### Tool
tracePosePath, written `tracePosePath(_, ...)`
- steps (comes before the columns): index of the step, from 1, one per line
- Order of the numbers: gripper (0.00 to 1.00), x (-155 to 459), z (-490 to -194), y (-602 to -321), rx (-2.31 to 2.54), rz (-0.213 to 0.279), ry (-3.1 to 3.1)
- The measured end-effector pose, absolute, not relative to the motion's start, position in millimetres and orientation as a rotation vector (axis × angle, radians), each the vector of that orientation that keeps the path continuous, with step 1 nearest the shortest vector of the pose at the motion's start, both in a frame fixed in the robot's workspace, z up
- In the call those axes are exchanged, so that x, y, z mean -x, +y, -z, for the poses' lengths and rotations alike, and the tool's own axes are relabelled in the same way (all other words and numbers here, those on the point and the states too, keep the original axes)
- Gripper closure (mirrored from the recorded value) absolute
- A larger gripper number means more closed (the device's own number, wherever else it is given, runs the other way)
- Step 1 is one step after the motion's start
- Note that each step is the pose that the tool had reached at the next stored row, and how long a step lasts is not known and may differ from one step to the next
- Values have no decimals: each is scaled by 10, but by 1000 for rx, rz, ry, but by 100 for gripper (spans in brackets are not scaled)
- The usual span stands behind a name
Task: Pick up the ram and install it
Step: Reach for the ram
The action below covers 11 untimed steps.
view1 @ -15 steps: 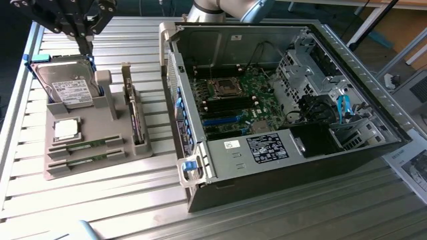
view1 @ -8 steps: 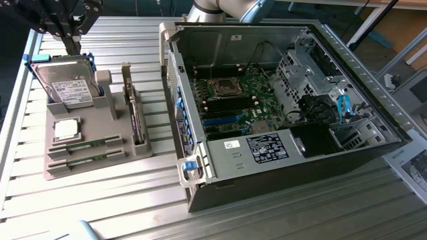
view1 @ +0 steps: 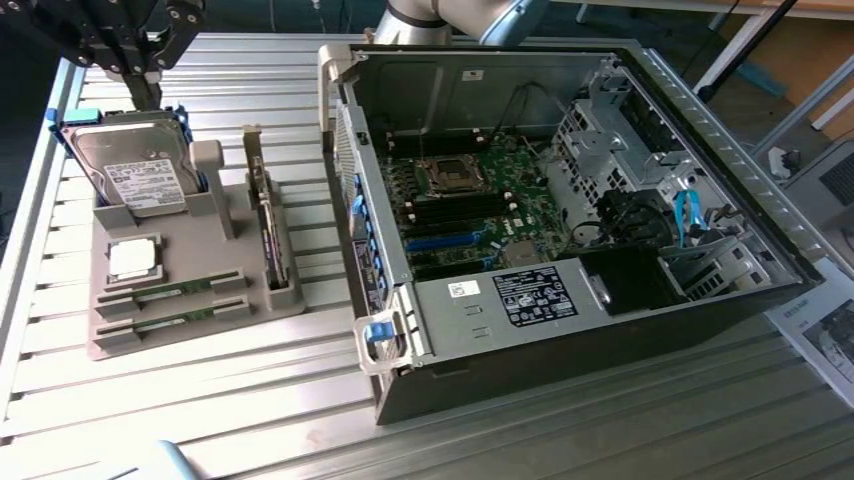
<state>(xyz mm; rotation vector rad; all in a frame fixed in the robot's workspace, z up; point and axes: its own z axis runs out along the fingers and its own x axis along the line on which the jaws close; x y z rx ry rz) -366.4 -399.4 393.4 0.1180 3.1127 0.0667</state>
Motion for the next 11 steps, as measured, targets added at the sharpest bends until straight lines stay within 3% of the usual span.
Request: tracePosePath(11, 90, 3663, -3933, -4260, -118, -62, 3113)
